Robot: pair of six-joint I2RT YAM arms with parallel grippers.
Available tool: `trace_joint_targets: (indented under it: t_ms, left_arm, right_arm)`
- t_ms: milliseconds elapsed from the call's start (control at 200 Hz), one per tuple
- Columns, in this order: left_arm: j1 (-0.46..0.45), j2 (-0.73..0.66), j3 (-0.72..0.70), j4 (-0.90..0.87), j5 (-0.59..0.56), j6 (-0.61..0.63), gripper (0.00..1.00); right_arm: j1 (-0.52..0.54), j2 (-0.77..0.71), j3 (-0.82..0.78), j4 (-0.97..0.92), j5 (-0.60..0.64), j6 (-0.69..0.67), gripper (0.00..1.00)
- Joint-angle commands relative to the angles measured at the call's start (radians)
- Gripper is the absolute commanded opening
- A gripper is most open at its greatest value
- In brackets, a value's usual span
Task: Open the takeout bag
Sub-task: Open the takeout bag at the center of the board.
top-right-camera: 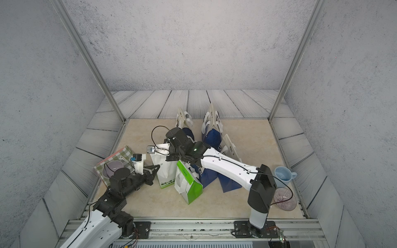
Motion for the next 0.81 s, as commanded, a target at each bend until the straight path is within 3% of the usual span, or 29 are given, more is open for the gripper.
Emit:
trace_joint_targets:
  t_ms: [0,801]
  left_arm:
    - [-0.002,-0.015,-0.003,0.037,0.013,-0.006,0.00]
    - [-0.002,-0.014,-0.006,0.044,0.015,-0.007,0.00]
  right_arm:
    - [0.001,-0.021,-0.023,-0.029,-0.007,0.005,0.13]
    - [0.020,-0.061,-0.102,0.048,-0.024,0.013,0.21]
